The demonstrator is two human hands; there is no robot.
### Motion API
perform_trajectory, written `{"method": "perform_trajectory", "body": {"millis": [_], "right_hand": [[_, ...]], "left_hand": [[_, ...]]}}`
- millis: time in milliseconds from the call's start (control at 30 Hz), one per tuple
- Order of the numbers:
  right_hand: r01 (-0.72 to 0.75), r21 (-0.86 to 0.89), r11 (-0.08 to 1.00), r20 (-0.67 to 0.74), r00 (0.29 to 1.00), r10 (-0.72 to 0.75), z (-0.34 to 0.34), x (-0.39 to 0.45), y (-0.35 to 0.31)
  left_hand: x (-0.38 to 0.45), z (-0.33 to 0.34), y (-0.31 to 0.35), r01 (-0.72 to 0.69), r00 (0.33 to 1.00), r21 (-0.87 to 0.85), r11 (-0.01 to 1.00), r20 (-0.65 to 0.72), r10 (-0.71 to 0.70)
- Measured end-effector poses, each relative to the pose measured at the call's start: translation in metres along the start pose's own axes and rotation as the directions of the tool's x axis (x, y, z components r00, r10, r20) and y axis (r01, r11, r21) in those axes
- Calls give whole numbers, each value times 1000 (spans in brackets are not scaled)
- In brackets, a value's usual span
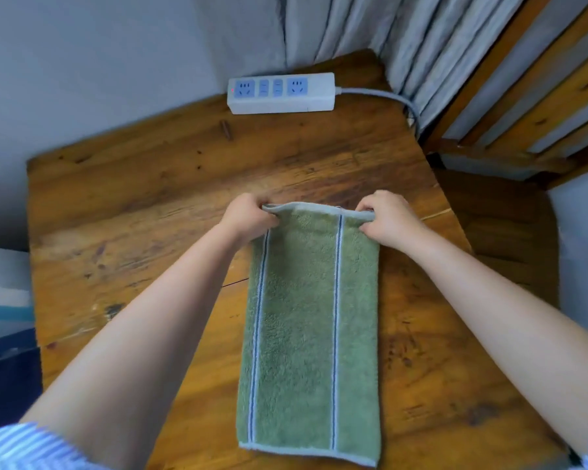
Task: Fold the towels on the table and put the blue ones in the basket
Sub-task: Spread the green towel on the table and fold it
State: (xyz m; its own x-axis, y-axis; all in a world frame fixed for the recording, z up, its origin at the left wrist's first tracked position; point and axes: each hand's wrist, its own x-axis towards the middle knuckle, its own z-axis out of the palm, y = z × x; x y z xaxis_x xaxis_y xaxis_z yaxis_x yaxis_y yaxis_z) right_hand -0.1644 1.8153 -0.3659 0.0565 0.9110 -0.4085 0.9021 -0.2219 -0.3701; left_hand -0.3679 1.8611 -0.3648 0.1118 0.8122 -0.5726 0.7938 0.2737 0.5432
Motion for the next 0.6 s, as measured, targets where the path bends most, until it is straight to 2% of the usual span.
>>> {"method": "perform_trajectory", "body": {"millis": [67, 167, 233, 300, 433, 600], "right_hand": [[21, -9, 1000, -98, 995, -22, -5, 2, -7], [138, -11, 990, -192, 972, -138, -19, -10, -15], [224, -19, 974, -234, 947, -222, -26, -31, -18], [297, -33, 954, -252, 922, -296, -27, -59, -21], [338, -105, 935, -160, 922, -352, -14, -117, -18], [334, -155, 930, -45, 938, -345, 14, -180, -13]], "left_hand": [[-6, -10, -2, -88, 994, 7, 996, -66, 89], [-27, -23, -7, -237, 959, 84, 968, -137, 247], [-49, -29, -12, -321, 933, 136, 937, -127, 338], [-74, -32, -20, -403, 903, 227, 886, -60, 426], [-123, -24, -41, -593, 796, 360, 720, 128, 591], [-170, 3, -68, -698, 699, 442, 564, 245, 672]]}}
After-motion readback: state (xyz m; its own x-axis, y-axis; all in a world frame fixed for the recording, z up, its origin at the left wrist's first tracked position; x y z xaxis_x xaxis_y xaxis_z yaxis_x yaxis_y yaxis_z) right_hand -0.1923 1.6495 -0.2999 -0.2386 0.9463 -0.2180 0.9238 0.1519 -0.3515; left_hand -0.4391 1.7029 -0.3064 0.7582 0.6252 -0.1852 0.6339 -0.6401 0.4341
